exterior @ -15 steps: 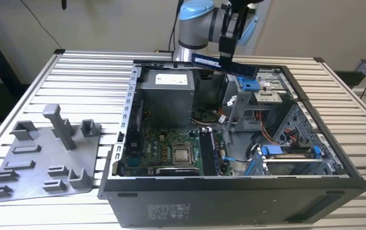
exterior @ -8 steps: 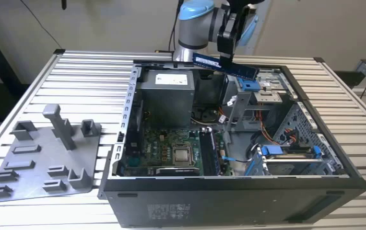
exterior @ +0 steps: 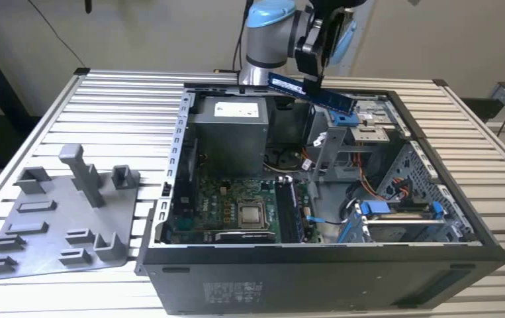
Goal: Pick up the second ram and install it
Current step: 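Insert the second ram into the second slot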
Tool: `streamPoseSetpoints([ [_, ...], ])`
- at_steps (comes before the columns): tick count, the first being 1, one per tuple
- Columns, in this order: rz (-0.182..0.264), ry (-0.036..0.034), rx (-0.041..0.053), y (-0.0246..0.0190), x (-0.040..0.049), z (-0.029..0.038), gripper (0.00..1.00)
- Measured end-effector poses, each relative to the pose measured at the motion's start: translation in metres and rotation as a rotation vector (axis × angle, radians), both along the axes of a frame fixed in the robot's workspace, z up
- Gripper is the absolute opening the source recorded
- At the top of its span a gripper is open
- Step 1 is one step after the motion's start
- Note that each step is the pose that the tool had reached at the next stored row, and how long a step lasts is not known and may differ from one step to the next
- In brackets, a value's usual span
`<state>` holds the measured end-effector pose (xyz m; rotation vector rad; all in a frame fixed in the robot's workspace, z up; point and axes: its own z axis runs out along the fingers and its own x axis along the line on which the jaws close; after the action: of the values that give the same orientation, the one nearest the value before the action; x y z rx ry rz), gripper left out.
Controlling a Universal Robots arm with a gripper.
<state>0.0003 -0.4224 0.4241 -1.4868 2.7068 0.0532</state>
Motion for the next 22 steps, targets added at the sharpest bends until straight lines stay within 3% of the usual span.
streamPoseSetpoints([
  [22, -0.292, 0.0001, -0.0095, 0.0, 0.0, -0.0043, 0.14],
])
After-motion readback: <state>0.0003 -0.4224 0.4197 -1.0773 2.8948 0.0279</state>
